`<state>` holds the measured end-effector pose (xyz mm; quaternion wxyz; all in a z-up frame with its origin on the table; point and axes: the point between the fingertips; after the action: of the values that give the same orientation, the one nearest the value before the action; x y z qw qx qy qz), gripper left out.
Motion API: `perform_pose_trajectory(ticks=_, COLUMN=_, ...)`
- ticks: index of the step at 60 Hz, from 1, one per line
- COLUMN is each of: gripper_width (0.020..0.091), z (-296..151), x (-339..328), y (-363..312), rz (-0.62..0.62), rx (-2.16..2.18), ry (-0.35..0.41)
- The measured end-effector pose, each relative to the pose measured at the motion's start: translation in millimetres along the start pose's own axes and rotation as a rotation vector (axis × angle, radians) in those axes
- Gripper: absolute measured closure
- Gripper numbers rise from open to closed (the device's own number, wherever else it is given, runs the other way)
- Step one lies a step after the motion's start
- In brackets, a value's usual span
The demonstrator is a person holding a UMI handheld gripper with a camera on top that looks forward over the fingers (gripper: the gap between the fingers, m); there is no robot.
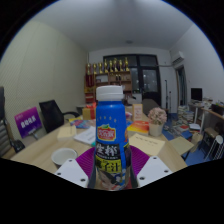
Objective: Pour water
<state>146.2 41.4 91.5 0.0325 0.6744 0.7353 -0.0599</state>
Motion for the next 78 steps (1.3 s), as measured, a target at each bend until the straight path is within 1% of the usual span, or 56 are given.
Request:
perform_pose_trajectory(ticks=1, gripper_width=0.0619, z=-7, x=17, y=8, rz=0.008, rx=-0.009, ry=-0.021)
perform_pose_trajectory(ticks=3, gripper_width=0.0617, z=-3, x=23, y=17, rz=0.020, rx=-0.019, ry=-0.045)
perform_pose_trajectory(ticks=7, gripper_width=0.0617, z=4, x=34, y=22, rz=0.030, rx=-0.016, ry=-0.047)
perform_pose_trajectory(ticks=8, gripper_width=0.0615, z=20, x=29, y=31, rz=0.030, rx=-0.016, ry=-0.042)
perform_pose_trajectory(ticks=12, gripper_width=0.0614, z=14, x=29, y=28, rz=0.019, rx=-0.012, ry=-0.046)
perform_pose_trajectory(ticks=14, gripper_width=0.0614, z=20, x=34, y=27, rz=0.013, rx=-0.022, ry=-0.051)
perform_pose_trajectory(ticks=15, gripper_width=0.0601, z=25, x=32, y=28, rz=0.012, rx=-0.031, ry=-0.059)
perform_pose_trajectory(ticks=17, gripper_width=0.0606, z=22, x=31, y=27, rz=0.010, rx=-0.047, ry=-0.037)
perform_pose_trajectory(ticks=22, gripper_width=0.0607, z=25, x=31, y=27, rz=0.015, rx=-0.058, ry=-0.025)
perform_pose_trajectory(ticks=25, gripper_width=0.0594, z=27, x=28, y=26, rz=0.015, rx=-0.047, ry=-0.020)
perform_pose_trajectory(ticks=26, gripper_width=0.0574, z=27, x=27, y=26, rz=0.014, rx=-0.042, ry=-0.020)
perform_pose_trajectory(ticks=27, gripper_width=0.0574, z=27, x=25, y=27, rz=0.014, rx=-0.038, ry=-0.020)
perform_pose_trajectory(ticks=30, gripper_width=0.0536, z=27, x=22, y=27, rz=0.009, rx=-0.032, ry=-0.024)
perform_pose_trajectory(ticks=31, gripper_width=0.0525, z=23, x=30, y=27, rz=0.009, rx=-0.031, ry=-0.029)
perform_pose_trajectory(ticks=35, gripper_width=0.0461, z=26, x=23, y=33, rz=0.015, rx=-0.029, ry=-0.043)
perform_pose_trajectory(ticks=40, gripper_width=0.0257, z=30, x=13, y=40, rz=0.050, rx=-0.040, ry=-0.077)
perform_pose_trajectory(ticks=41, gripper_width=0.0245, z=31, x=11, y=42, rz=0.058, rx=-0.045, ry=-0.081)
perform_pose_trajectory(ticks=45, gripper_width=0.0249, z=31, x=4, y=43, rz=0.067, rx=-0.067, ry=-0.091)
perform_pose_trajectory(ticks=50, gripper_width=0.0253, z=27, x=-27, y=36, rz=0.039, rx=-0.076, ry=-0.072)
perform_pose_trajectory(ticks=53, gripper_width=0.0269, z=25, x=-42, y=33, rz=0.033, rx=-0.066, ry=-0.068)
perform_pose_trajectory(ticks=58, gripper_width=0.0267, z=23, x=-86, y=29, rz=0.017, rx=-0.051, ry=-0.056)
perform_pose_trajectory(ticks=62, gripper_width=0.0267, z=16, x=-118, y=20, rz=0.005, rx=-0.046, ry=-0.028)
perform_pose_trajectory(ticks=64, gripper_width=0.0268, z=16, x=-148, y=18, rz=0.000, rx=-0.048, ry=-0.013)
perform_pose_trajectory(ticks=72, gripper_width=0.0264, z=12, x=-231, y=8, rz=-0.012, rx=-0.037, ry=0.042)
perform_pose_trajectory(ticks=78, gripper_width=0.0267, z=20, x=-287, y=-4, rz=-0.038, rx=-0.004, ry=0.037)
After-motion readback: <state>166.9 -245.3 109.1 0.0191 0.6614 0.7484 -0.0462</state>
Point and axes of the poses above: the point between the fingertips, and its own axes, seen from behind it with the camera up: y to the right, z down, x forward, the way the camera looks, and after that the axes turned 1 degree about -x, right-handed
